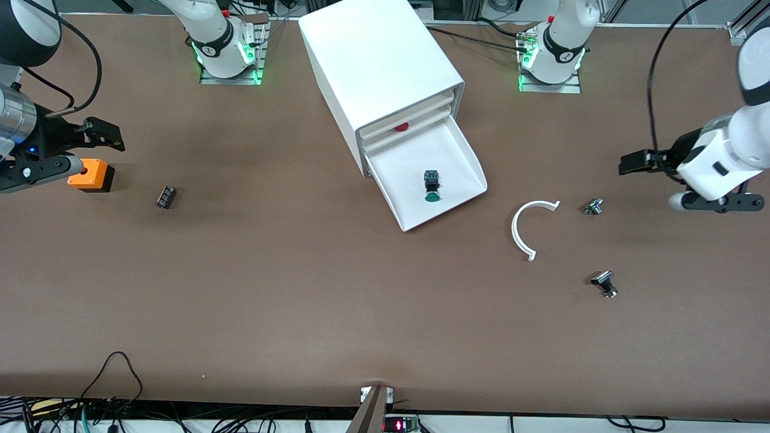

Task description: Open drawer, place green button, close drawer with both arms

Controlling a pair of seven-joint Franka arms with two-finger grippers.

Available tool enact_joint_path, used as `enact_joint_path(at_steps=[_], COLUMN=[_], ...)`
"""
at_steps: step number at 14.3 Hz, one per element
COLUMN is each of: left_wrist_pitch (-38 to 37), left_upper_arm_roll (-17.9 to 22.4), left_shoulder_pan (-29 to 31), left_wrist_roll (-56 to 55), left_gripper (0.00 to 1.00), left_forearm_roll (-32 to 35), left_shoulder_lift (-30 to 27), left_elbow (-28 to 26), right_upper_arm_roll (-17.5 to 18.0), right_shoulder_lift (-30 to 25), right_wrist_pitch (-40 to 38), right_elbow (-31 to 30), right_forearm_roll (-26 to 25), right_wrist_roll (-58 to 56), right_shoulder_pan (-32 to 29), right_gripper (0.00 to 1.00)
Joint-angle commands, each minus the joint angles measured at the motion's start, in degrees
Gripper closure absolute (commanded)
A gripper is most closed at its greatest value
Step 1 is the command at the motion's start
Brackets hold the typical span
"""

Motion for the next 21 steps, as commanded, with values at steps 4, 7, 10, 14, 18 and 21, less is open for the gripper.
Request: enact_joint_path(at_steps=[4,7,10,14,18,21], left_wrist_pitch=[8.67,12.9,19.21,30.46,37.25,39.96], left_upper_arm_roll=[-3.35,-7.03,-8.01,-9.41,-9.94,-10.38], left_shoulder_pan=[-2.16,-2.96,-4.98,-6.73,-9.2,-11.04], left_wrist_roll=[-15.16,-24.56,-30.38,-37.67,-44.27,-48.65], left_gripper=[0.0,0.0,0.0,0.0,0.0,0.0], left_forearm_roll=[-0.84,-0.67,-0.4,0.12,2.66,3.73], left_shoulder_lift=[2.07,4.53,6.64,9.36,13.24,14.2], left_elbow=[-3.5,-3.77,-5.87,-10.71,-10.98,-12.73], right_upper_arm_roll=[1.13,1.13,1.13,1.13,1.13,1.13], right_shoulder_lift=[0.43,1.58,1.67,2.45,2.63,2.72], right_wrist_pitch=[1.78,2.14,2.14,2.49,2.49,2.49], right_elbow=[-0.65,-0.3,-0.21,-0.21,-0.21,-0.21], right_forearm_roll=[-0.79,-0.88,-0.79,-0.79,-0.79,-0.79], right_wrist_roll=[1.44,2.41,2.41,2.41,2.41,2.41], right_shoulder_pan=[-0.79,-0.79,-0.8,-0.79,-0.79,-0.8], right_gripper=[0.0,0.0,0.0,0.0,0.0,0.0])
